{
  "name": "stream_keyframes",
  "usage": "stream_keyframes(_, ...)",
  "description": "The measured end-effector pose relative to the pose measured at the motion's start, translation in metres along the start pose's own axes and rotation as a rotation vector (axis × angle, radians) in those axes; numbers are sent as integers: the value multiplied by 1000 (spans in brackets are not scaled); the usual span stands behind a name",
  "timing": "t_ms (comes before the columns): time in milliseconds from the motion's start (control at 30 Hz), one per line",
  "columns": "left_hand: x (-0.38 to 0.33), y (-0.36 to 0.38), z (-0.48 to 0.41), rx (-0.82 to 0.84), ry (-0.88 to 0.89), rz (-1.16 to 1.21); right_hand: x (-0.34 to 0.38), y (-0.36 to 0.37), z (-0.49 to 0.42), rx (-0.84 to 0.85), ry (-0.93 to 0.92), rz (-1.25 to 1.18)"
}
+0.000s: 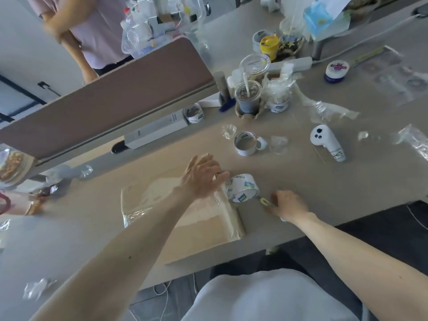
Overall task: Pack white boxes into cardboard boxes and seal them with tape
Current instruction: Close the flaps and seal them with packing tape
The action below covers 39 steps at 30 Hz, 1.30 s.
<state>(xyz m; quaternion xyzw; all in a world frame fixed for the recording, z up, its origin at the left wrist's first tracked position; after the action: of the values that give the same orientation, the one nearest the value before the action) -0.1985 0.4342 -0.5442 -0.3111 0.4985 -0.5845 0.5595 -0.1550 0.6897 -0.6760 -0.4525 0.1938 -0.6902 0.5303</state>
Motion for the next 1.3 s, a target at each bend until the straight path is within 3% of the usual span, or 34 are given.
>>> stream_keyframes(200,7,-6,1,-19,36,-78,-2,5,3,-11,62,48)
stream_keyframes(333,11,-18,-14,22,101,-77,-5,-5,15,-15,155,-153)
stream_keyframes(500,-7,-25,-54,295,11,-120,-3,-27,52,-151,131,-417)
stream_keyframes(700,-33,3,-87,669,119,-144,25,-45,107,-219,51,-613)
stream_keyframes(900,-36,27,-107,936,175,103,63,-45,135,-248,48,-659)
stream_keyframes(1067,-35,35,-109,955,319,180,90,-44,134,-292,60,-683)
stream_keyframes(1200,-36,39,-105,843,410,266,109,-38,126,-369,74,-675)
stream_keyframes(1300,-29,47,-118,761,383,332,119,-35,118,-464,62,-575)
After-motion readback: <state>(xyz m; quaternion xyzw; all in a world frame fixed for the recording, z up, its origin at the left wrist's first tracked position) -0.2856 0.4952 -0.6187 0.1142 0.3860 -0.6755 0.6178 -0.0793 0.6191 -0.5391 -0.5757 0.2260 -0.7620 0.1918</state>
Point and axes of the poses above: each hand's wrist, its own z-axis away from the middle knuckle, its own y-axis out of the palm, x = y × z, the point moved 2 cm from there along -z, towards the middle knuckle, and after that the axes turned 3 degrees about -y, right-handed, at the moved point
